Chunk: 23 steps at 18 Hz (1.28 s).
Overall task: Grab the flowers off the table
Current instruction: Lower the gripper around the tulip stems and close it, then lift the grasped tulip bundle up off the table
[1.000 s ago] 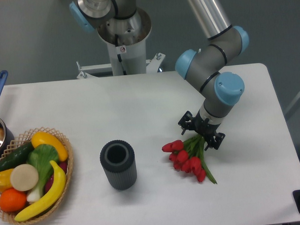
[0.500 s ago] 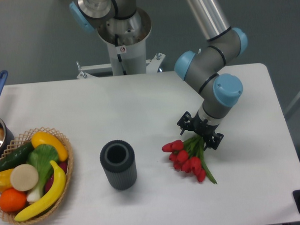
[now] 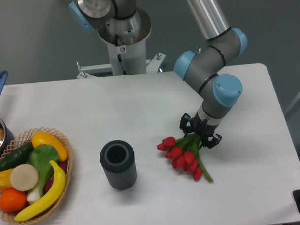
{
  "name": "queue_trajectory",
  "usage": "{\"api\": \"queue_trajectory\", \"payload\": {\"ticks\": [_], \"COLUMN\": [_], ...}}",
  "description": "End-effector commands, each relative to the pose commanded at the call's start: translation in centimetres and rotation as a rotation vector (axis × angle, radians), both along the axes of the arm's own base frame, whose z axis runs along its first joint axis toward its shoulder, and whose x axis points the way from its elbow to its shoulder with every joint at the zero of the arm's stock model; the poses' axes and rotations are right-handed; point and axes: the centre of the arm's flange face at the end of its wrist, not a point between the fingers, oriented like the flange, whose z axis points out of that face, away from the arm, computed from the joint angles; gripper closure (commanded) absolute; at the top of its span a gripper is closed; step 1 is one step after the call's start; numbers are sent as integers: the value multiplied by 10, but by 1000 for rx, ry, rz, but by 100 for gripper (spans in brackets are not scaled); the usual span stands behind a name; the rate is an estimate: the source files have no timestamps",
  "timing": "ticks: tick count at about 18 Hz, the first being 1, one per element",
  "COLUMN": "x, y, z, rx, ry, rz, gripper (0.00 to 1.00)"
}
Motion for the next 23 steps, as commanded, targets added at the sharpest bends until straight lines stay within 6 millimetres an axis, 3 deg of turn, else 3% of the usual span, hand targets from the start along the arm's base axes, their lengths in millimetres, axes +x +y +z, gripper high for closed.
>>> {"api": "queue_trajectory", "payload": {"ticks": [13, 16, 23], "x": [-1, 0, 8], "y": [0, -2, -9], "z": [16, 34, 104], "rx": [5, 19, 75], "ry": [13, 37, 133], "rz": [62, 62, 104], "gripper": [64, 64, 64]}}
